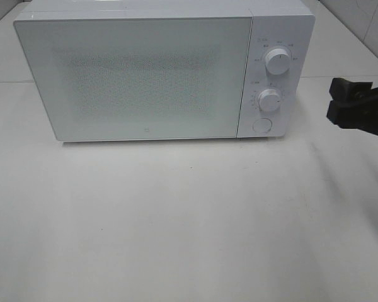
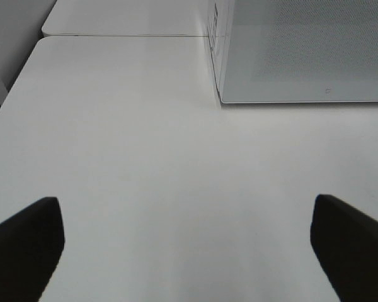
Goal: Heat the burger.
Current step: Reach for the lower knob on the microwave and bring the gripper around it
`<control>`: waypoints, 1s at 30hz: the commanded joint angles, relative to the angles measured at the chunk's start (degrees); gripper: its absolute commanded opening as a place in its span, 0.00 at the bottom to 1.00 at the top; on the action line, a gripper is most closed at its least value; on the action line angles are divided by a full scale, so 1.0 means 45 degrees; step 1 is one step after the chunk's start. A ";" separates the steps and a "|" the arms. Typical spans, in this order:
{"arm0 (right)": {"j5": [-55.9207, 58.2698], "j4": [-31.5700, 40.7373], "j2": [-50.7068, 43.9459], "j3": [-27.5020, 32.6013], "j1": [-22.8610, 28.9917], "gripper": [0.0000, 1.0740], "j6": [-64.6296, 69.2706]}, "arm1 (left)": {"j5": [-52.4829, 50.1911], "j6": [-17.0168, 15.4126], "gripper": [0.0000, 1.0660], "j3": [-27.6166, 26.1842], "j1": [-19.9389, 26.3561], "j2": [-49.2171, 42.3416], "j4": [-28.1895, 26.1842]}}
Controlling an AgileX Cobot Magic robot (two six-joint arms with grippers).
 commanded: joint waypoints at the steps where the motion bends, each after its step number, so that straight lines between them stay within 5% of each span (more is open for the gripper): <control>1: -0.1120 0.1031 0.0471 0.0013 0.0713 0.71 -0.0535 | -0.0089 -0.0051 0.94 0.0051 0.0013 -0.0357 -0.0102; 14: -0.4214 0.4660 0.3400 -0.0471 0.4342 0.71 -0.0573 | -0.0089 -0.0051 0.95 0.0051 0.0013 -0.0344 -0.0102; 30: -0.4558 0.4698 0.5233 -0.2241 0.4596 0.71 -0.0573 | -0.0089 -0.0051 0.95 0.0051 0.0013 -0.0344 -0.0102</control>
